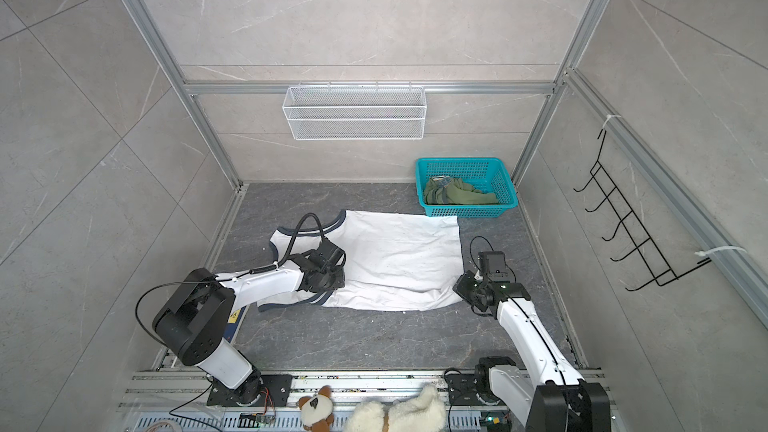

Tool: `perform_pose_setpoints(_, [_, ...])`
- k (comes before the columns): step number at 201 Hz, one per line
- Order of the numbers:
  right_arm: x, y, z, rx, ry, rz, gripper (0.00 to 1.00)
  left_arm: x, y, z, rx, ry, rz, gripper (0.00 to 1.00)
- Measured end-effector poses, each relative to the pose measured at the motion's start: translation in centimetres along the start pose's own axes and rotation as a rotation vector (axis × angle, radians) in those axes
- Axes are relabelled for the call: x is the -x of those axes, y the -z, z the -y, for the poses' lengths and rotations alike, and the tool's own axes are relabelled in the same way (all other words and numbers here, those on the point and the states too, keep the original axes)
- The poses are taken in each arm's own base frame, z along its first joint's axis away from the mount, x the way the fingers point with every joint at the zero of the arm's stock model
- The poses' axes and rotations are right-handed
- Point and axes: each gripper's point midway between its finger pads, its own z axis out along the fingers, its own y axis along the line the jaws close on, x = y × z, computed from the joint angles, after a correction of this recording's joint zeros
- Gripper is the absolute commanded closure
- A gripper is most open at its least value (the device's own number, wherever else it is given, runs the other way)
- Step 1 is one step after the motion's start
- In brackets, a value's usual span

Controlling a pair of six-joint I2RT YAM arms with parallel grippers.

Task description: Fold and stack the tank tops

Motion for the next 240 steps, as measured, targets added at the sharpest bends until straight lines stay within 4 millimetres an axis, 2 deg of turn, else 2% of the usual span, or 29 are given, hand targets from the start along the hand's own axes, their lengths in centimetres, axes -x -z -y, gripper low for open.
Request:
perform_pose_setpoints(26, [-0.8, 1.4, 0.9, -0.028, -0.032, 0.002, 1.0, -1.4, 2.9, 1.0, -0.046, -0.013, 0.03, 1.0])
perform_pose_setpoints(49, [-2.0, 2.4, 1.9, -0.062, -0.06, -0.01, 1.0, -4.1, 4.7, 0.8, -0.07, -0.017, 0.02, 1.0])
perform_pose_setpoints(81, [-3.4, 3.1, 3.2, -0.112, -0.077, -0.046, 1.0, -8.2, 5.7, -1.3, -0.042, 0.005, -0.041, 1.0])
perform_pose_setpoints(116, [-5.0, 2.9, 4.8, -0.171, -0.088, -0.097, 1.0, -10.6, 7.4, -3.8, -0.057, 0.074, -0.056, 1.0])
perform_pose_setpoints(156, [-6.3, 2.5, 6.3, -0.222, -0.095, -0.135, 1.0, -13.5, 6.8, -4.5, -0.068, 0.102, -0.142, 1.0])
perform_pose_setpoints(181, [-6.8, 2.2, 7.1, -0.249, -0.1, -0.148, 1.0, -15.8, 6.0, -4.1, -0.046, 0.07, -0.216, 0.88])
perform_pose_setpoints(186, [-6.9, 2.2, 7.2, -0.253, -0.101, -0.15, 0.96, -16.2, 5.9, -4.1, -0.039, 0.06, -0.227, 0.85])
perform_pose_setpoints(209, [-7.1, 2.4, 7.5, -0.268, -0.107, -0.157, 0.65, -17.3, 5.7, -4.1, -0.011, 0.034, -0.255, 0.61])
perform_pose_setpoints(224, [-7.2, 2.8, 7.8, -0.292, -0.119, -0.154, 0.44, -16.9, 6.4, -4.0, -0.001, 0.027, -0.243, 0.5])
perform_pose_setpoints(240, [-6.5, 4.0, 7.3, -0.282, -0.108, -0.119, 0.41, -15.4, 7.7, -3.5, -0.009, 0.026, -0.19, 0.43])
